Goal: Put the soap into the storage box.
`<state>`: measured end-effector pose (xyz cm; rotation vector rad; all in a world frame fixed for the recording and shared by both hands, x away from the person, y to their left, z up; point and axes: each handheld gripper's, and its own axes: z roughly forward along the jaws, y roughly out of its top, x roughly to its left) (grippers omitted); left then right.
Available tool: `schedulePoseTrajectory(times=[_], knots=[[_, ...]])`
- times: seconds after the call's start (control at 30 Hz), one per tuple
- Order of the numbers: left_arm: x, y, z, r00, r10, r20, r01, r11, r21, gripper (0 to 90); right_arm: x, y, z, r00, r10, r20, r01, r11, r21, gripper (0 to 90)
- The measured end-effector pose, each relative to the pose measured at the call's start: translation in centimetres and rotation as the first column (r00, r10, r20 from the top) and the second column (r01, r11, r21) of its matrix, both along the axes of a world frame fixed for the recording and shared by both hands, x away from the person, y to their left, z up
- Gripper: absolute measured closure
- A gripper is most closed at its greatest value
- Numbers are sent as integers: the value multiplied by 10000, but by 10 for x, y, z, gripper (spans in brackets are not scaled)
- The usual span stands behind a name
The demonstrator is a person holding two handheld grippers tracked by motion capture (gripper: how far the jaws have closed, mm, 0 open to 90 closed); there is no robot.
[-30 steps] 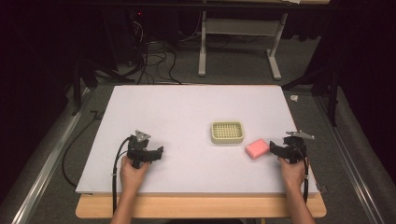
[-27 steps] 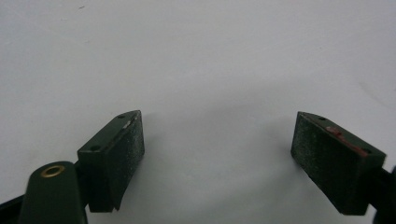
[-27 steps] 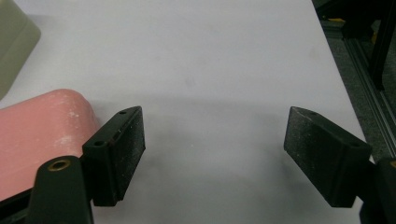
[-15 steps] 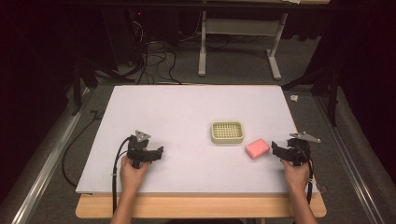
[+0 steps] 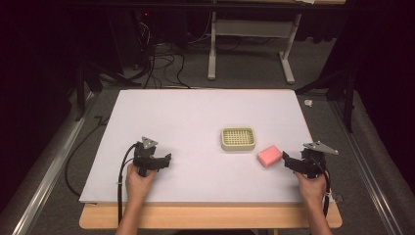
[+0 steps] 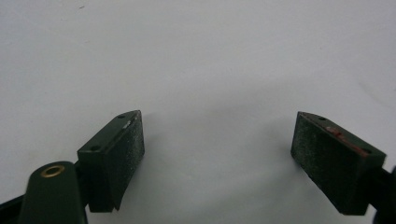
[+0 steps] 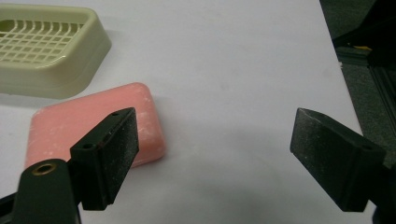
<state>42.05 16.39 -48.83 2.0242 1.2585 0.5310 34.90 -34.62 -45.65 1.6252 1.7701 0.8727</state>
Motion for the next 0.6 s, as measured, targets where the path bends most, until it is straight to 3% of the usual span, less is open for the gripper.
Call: schedulePoseTrajectory(times=[0.6], knots=[[0,0,0,10000,0,1,0,10000,0,177,-15,21,-3,9927,1174,258,-1176,9931,41,126]])
